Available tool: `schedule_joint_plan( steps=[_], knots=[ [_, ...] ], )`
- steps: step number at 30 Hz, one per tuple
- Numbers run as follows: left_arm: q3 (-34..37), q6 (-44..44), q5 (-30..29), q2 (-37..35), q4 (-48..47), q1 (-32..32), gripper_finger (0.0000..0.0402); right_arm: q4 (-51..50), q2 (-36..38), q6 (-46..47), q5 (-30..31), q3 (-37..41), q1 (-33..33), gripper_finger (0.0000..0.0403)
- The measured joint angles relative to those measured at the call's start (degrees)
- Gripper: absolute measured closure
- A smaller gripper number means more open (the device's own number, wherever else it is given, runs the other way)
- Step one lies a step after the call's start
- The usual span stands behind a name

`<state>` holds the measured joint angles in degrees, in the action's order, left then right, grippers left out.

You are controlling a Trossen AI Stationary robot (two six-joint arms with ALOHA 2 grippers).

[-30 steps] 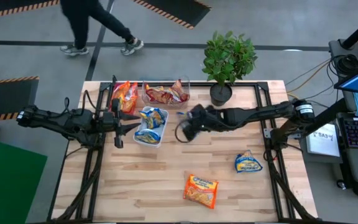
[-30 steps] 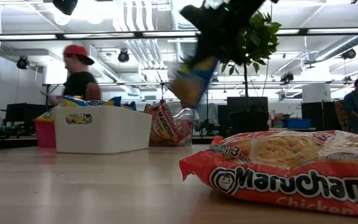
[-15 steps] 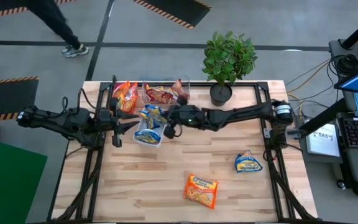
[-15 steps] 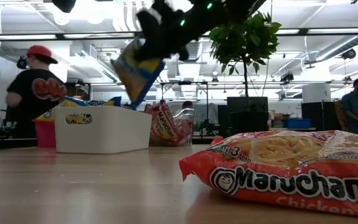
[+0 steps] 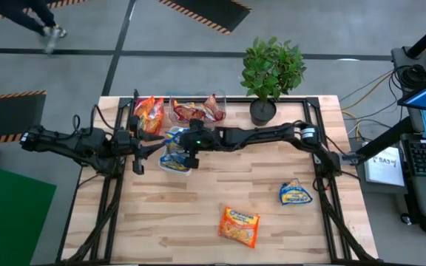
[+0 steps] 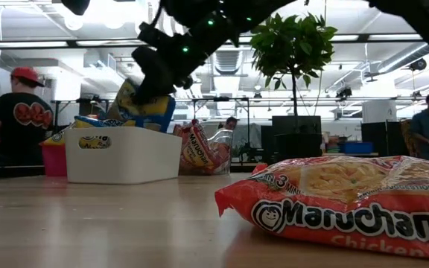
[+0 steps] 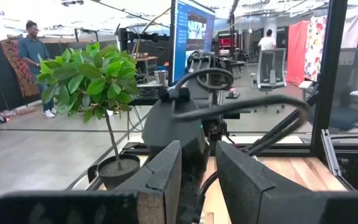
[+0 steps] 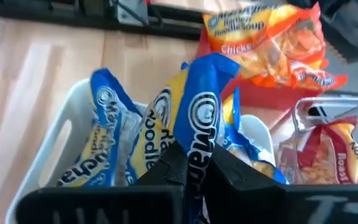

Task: Sort Maruchan noodles
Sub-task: Put the blue noodle pack into the white bin

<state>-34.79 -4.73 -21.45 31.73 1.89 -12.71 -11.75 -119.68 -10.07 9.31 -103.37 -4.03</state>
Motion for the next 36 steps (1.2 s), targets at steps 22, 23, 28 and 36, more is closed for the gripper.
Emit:
schedule_joint_plan(
  steps=[22, 23, 28, 36],
  knots=[
    [0.1, 0.59, 0.04, -0.7, -1.4, 0.0, 0.0318, -9.73, -16.31, 6.04, 4.67, -21.18, -0.97, 0.0335],
    [0.11, 0.6, 0.03, -0.7, -1.51, 0.0, 0.0318, -9.46, -16.84, 6.04, 4.67, -21.18, -1.06, 0.0346],
    [0.11, 0.59, 0.04, -0.72, -1.33, 0.0, 0.0318, -9.8, -16.94, 5.7, 4.65, -21.14, -1.18, 0.0389],
    [0.11, 0.36, 0.06, -0.7, -0.98, 0.0, 0.0318, -16.63, -8.33, 4.96, 3.78, -21.0, 0.09, 0.0394]
  ],
)
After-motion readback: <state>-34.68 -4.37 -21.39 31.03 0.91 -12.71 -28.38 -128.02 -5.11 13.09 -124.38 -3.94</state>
